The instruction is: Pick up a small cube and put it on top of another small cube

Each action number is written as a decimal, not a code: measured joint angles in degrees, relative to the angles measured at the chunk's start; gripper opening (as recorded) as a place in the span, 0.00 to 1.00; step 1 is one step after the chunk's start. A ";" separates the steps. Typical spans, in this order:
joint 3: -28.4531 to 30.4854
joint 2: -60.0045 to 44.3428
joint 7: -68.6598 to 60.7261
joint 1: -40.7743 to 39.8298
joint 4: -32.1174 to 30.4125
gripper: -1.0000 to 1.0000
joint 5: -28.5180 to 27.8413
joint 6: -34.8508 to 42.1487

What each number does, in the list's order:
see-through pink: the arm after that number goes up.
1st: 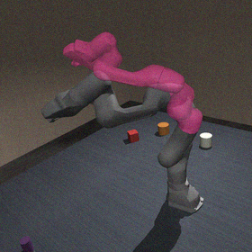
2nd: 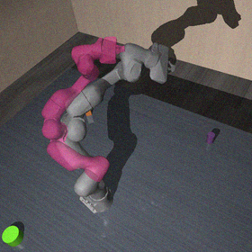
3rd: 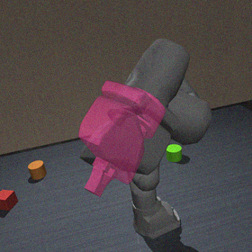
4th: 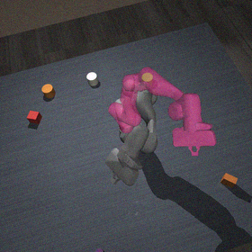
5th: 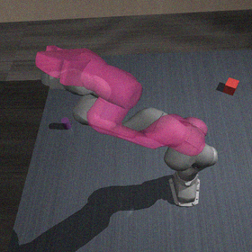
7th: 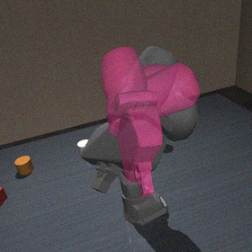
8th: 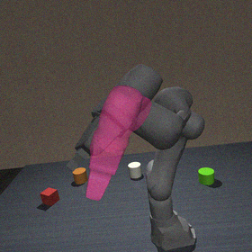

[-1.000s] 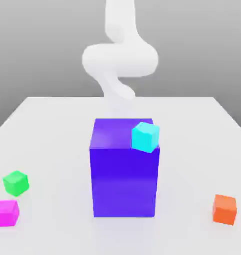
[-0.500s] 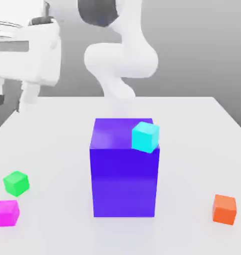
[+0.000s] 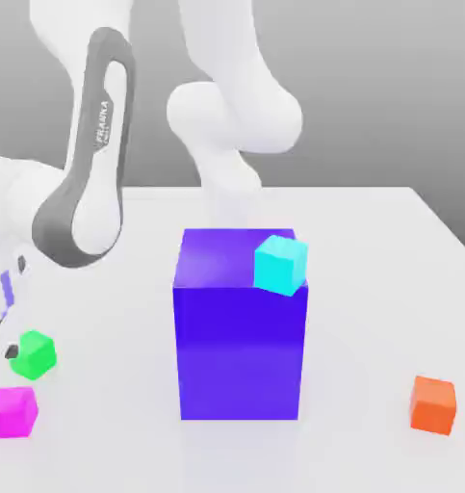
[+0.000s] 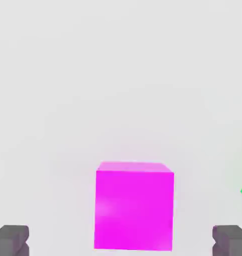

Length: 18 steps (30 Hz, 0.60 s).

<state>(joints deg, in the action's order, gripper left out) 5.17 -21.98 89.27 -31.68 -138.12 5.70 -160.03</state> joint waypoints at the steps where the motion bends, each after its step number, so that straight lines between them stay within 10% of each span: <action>1: -0.47 -2.08 -0.28 -0.42 0.41 0.50 0.42 -1.63; 2: -0.84 -3.66 -0.47 -0.73 0.73 0.00 0.69 -2.87; 18: 4.28 12.82 10.88 -0.64 -6.80 0.00 -1.21 5.93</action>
<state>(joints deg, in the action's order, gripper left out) 9.45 -9.16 100.15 -32.32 -144.92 4.49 -154.10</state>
